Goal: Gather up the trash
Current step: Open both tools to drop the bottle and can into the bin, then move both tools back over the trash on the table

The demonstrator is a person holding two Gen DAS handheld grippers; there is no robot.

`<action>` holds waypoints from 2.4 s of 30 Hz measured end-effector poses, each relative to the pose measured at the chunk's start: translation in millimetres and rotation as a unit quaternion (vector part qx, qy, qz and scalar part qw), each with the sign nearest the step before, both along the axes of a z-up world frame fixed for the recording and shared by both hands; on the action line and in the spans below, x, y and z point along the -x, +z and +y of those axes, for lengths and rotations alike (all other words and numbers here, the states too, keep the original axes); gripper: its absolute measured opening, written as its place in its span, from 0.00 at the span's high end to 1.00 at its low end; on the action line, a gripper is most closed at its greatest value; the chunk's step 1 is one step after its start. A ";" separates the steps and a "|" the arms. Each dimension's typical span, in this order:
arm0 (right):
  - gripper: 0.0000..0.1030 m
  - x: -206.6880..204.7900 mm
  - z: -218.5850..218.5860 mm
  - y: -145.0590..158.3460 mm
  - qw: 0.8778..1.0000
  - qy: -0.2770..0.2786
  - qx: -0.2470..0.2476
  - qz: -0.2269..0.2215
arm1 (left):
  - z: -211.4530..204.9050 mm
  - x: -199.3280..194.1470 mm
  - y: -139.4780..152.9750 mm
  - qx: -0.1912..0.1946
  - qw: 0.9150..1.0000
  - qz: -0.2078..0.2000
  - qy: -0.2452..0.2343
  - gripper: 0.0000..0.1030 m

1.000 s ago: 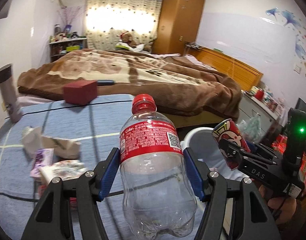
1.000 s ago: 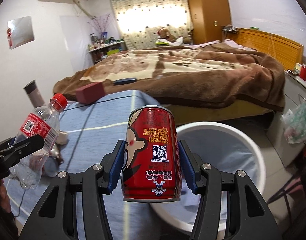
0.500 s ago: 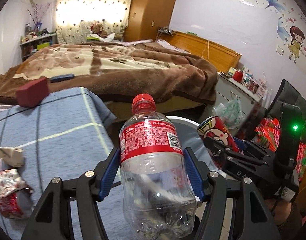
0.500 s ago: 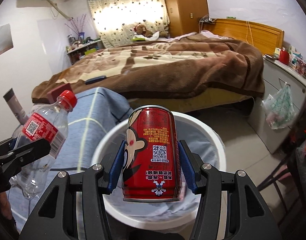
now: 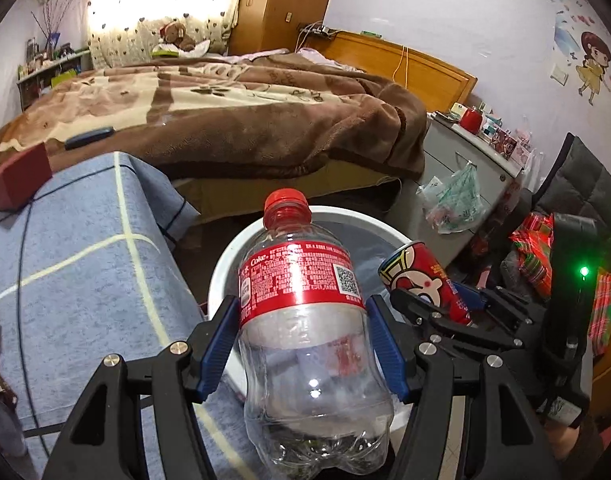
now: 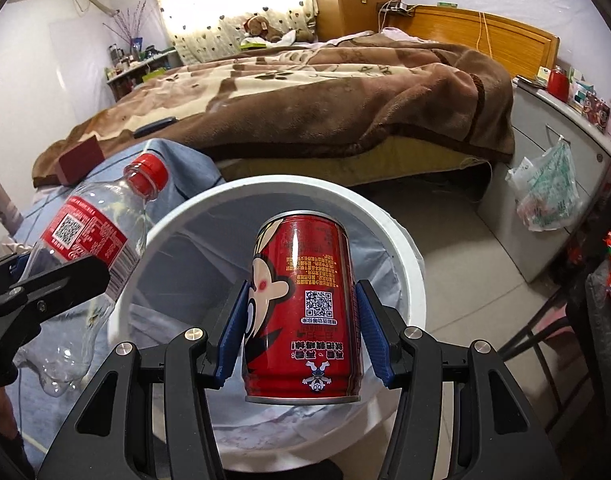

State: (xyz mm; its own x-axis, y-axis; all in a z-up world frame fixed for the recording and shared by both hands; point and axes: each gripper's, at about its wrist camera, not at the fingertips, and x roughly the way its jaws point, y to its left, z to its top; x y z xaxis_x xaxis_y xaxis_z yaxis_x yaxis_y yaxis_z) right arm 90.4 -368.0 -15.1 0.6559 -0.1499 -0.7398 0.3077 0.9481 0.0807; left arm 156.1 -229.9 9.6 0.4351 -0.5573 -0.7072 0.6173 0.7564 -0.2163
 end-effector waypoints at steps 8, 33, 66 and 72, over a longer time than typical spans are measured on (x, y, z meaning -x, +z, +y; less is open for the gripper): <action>0.44 -1.1 -7.2 -4.5 1.000 -0.003 0.006 0.012 | -9.9 -8.8 -12.2 -0.003 1.000 0.017 0.003 0.35; 0.44 9.2 30.2 22.8 0.999 0.011 -0.001 -0.047 | 70.7 7.0 21.8 0.025 0.997 -0.028 0.062 0.33; 0.44 -16.9 170.2 27.9 0.978 0.196 -0.026 -0.064 | 318.2 27.7 21.2 0.033 0.952 -0.050 0.299 0.31; 0.44 -23.2 199.4 28.8 0.967 0.244 -0.035 -0.064 | 345.5 28.7 12.1 0.029 0.945 -0.039 0.324 0.31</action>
